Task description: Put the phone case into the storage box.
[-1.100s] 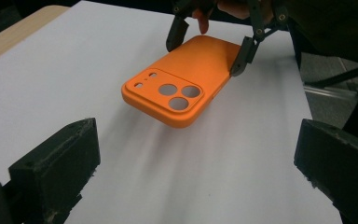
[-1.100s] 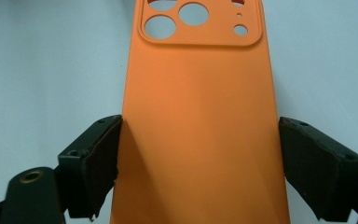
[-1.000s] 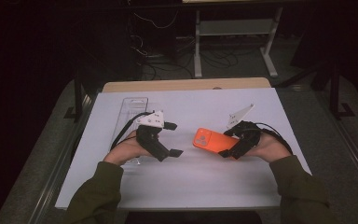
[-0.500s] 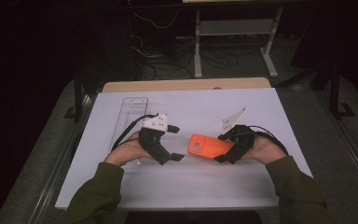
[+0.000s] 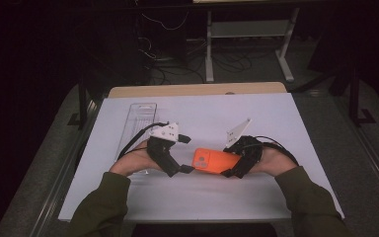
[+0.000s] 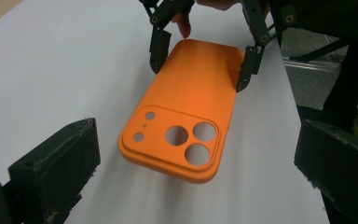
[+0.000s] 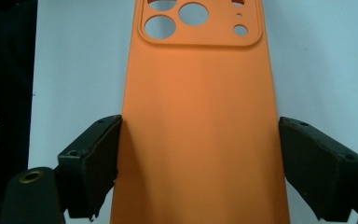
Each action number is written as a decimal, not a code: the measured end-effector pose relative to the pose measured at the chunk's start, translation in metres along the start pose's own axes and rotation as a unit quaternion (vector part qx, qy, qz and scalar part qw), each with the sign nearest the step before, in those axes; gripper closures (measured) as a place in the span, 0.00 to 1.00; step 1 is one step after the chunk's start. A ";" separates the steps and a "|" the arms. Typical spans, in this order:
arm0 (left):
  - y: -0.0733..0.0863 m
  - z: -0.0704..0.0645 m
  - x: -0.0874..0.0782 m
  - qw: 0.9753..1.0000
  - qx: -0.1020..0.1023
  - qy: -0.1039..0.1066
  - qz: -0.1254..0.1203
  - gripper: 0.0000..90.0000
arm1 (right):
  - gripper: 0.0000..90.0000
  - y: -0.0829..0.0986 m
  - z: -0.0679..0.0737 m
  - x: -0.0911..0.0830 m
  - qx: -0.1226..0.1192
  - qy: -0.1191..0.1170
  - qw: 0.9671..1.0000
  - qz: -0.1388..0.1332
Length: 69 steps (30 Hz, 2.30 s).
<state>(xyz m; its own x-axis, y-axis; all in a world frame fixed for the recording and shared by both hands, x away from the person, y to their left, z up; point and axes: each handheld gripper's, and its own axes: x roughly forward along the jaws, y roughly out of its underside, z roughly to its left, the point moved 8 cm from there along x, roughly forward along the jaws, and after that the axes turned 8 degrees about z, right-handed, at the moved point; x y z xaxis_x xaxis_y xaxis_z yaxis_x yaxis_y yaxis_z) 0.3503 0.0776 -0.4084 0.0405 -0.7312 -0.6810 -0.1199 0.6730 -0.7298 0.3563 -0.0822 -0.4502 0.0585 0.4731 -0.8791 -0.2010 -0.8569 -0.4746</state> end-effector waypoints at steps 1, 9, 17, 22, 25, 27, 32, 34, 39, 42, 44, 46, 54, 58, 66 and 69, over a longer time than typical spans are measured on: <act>0.000 -0.001 0.000 1.000 0.001 0.001 0.003 0.00 | 0.17 -0.001 0.000 0.001 -0.003 0.003 1.000 0.001; 0.000 -0.002 0.002 1.000 0.011 0.002 0.013 0.00 | 0.17 -0.005 0.006 0.006 -0.010 -0.012 1.000 0.004; 0.001 -0.007 0.005 1.000 0.018 0.010 0.019 0.00 | 0.17 -0.012 0.013 0.011 -0.028 -0.018 0.999 0.005; 0.002 -0.009 0.009 0.999 0.021 0.018 0.028 0.00 | 0.17 -0.016 0.017 0.014 -0.035 -0.024 0.999 0.004; 0.002 -0.011 0.011 0.999 0.022 0.022 0.031 0.00 | 0.17 -0.018 0.020 0.015 -0.039 -0.027 0.999 0.005; 0.002 -0.012 0.013 0.999 0.021 0.023 0.033 0.00 | 0.17 -0.019 0.022 0.015 -0.042 -0.028 0.999 0.006; 0.003 -0.014 0.017 0.998 0.028 0.028 0.043 0.00 | 0.17 -0.023 0.025 0.015 -0.049 -0.029 0.998 0.004; 0.004 -0.014 0.018 0.998 0.031 0.029 0.047 0.00 | 0.17 -0.024 0.026 0.015 -0.051 -0.030 0.998 0.002; 0.006 -0.015 0.023 0.997 0.033 0.027 0.059 0.00 | 0.17 -0.027 0.028 0.015 -0.059 -0.031 0.998 0.002; 0.006 -0.015 0.025 0.997 0.038 0.027 0.066 0.00 | 0.17 -0.030 0.030 0.015 -0.060 -0.030 0.998 0.001; 0.006 -0.016 0.026 0.997 0.038 0.027 0.068 0.00 | 0.17 -0.031 0.031 0.015 -0.063 -0.031 0.998 0.001; 0.007 -0.016 0.028 0.996 0.041 0.027 0.071 0.00 | 0.17 -0.032 0.032 0.015 -0.065 -0.032 0.997 -0.002; 0.008 -0.019 0.033 0.995 0.048 0.027 0.085 0.00 | 0.17 -0.038 0.034 0.015 -0.071 -0.029 0.997 -0.003; 0.009 -0.020 0.035 0.994 0.050 0.030 0.090 0.00 | 0.17 -0.040 0.034 0.014 -0.072 -0.027 0.997 -0.004; 0.012 -0.022 0.038 0.993 0.049 0.030 0.102 0.00 | 0.17 -0.044 0.035 0.012 -0.078 -0.028 0.997 -0.012; 0.015 -0.022 0.040 0.992 0.054 0.030 0.114 0.00 | 0.17 -0.044 0.036 0.011 -0.077 -0.028 0.997 -0.010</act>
<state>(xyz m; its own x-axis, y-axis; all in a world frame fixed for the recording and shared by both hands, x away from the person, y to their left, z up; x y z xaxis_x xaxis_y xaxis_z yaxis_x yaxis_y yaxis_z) 0.3286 0.0562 -0.4450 -0.0347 -0.5614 -0.8268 -0.0123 0.8275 -0.5614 0.3308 -0.0319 -0.4370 0.0059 0.4967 -0.8679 -0.0474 -0.8668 -0.4964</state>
